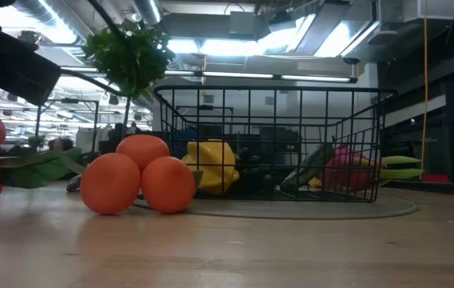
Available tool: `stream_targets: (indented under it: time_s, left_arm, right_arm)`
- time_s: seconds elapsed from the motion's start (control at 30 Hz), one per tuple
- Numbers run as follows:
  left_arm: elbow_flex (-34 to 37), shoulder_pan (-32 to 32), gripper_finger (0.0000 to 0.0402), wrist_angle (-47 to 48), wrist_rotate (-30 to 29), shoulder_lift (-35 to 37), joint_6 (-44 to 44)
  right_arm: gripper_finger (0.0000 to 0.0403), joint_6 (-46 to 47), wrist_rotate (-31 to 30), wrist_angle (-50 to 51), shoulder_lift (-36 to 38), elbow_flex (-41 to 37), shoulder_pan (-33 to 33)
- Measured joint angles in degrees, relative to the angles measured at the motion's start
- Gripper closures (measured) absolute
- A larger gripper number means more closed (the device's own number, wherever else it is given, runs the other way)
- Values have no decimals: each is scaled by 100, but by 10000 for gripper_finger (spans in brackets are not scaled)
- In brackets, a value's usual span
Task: Build produce basket
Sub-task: Put the carrot into the black wire basket
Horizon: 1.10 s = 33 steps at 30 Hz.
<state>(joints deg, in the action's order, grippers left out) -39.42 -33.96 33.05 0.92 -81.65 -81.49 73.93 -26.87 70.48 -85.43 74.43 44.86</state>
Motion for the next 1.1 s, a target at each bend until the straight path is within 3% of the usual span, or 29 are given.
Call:
stream_targets:
  time_s: [0.17, 0.33, 0.53, 0.63, 0.83, 0.97, 1.1]
  left_arm:
    - [-8, 109, 278, 55, 87, -94, 229]
    - [-15, 177, 282, 206, 1, -118, 1034]
    - [-61, 167, 353, 311, 45, -120, 1792]
    - [-239, 34, 387, 493, -240, -94, 2470]
    - [-1371, -205, 390, 1952, -1574, -113, 3425]
    - [-2307, -329, 392, 3182, -2928, -102, 3942]
    - [-3116, -232, 389, 3505, -4499, -95, 5059]
  right_arm:
    - [199, 0, -1, 2, 0, 0, -2]
    - [199, -2, -3, 4, 0, 0, -1]
    - [199, -43, -3, 6, 0, 0, -2]
    - [199, -44, -3, 6, 0, 0, -1]
    - [199, -46, -5, 8, 0, 0, -2]
    - [199, -72, -33, 16, 0, 0, -1]
    - [199, -83, -46, 19, 0, 0, -2]
